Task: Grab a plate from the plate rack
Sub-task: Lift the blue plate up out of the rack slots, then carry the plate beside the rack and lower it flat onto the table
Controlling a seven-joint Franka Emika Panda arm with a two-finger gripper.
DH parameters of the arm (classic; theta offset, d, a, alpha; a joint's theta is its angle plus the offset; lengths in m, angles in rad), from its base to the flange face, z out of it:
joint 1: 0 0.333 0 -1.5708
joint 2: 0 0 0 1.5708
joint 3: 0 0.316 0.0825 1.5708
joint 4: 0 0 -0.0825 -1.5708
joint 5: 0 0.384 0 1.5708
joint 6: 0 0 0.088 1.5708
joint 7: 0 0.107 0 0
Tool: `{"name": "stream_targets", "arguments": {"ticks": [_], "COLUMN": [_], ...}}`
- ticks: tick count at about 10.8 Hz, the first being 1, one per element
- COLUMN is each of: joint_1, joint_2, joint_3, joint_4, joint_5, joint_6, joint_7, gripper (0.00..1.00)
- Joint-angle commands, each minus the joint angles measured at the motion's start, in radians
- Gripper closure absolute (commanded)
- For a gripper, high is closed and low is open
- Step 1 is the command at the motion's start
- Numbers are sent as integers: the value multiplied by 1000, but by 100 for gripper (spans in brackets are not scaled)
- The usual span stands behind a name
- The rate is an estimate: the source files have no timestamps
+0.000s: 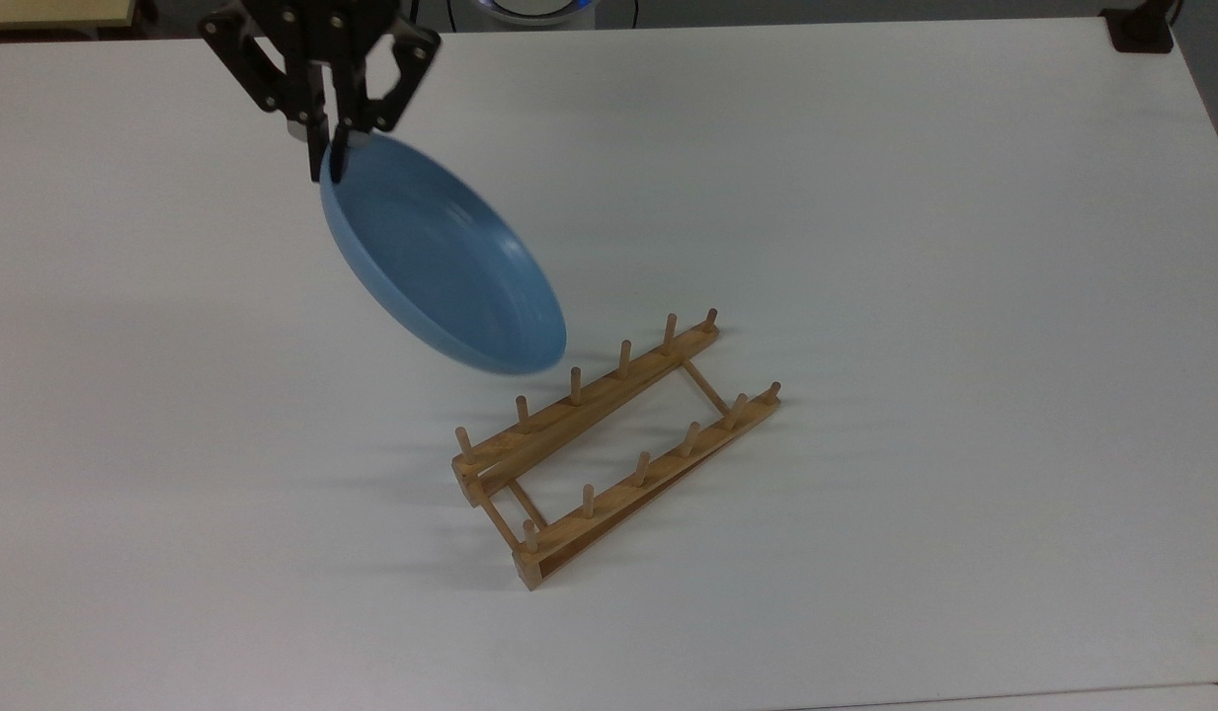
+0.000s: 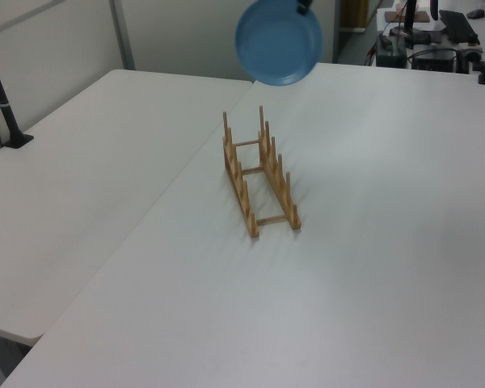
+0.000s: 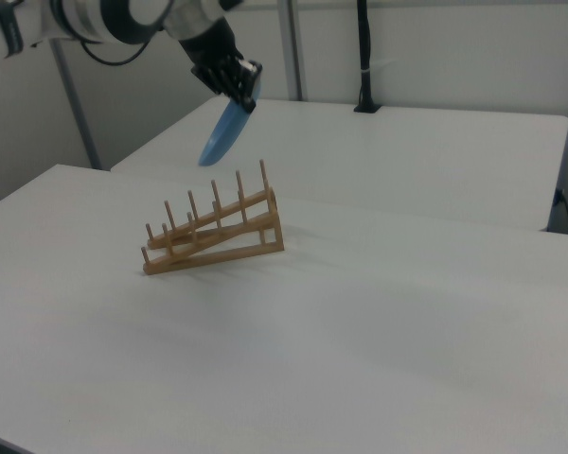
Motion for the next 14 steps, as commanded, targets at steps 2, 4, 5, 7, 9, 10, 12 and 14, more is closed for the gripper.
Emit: {"name": "stream_targets", "arguments": {"ticks": [2, 4, 5, 7, 9, 10, 12, 14], "joint_1": [-153, -205, -232, -268, -303, -305, -305, -303], "joint_2": [-11, -9, -2, 61, 141, 172, 231, 282], "joint_3": [-1, -1, -1, -1, -2, -2, -2, -2], "joint_4": [-86, -166, -201, -240, -239, -242, -254, -254], "joint_5": [269, 280, 281, 284, 341, 344, 344, 344], "joint_6": [-230, -273, -279, -269, -260, -229, -160, -91], "joint_7": [-230, -346, -406, -448, -451, -447, -439, -439], "gripper": [100, 100, 100, 100, 100, 100, 98, 97]}}
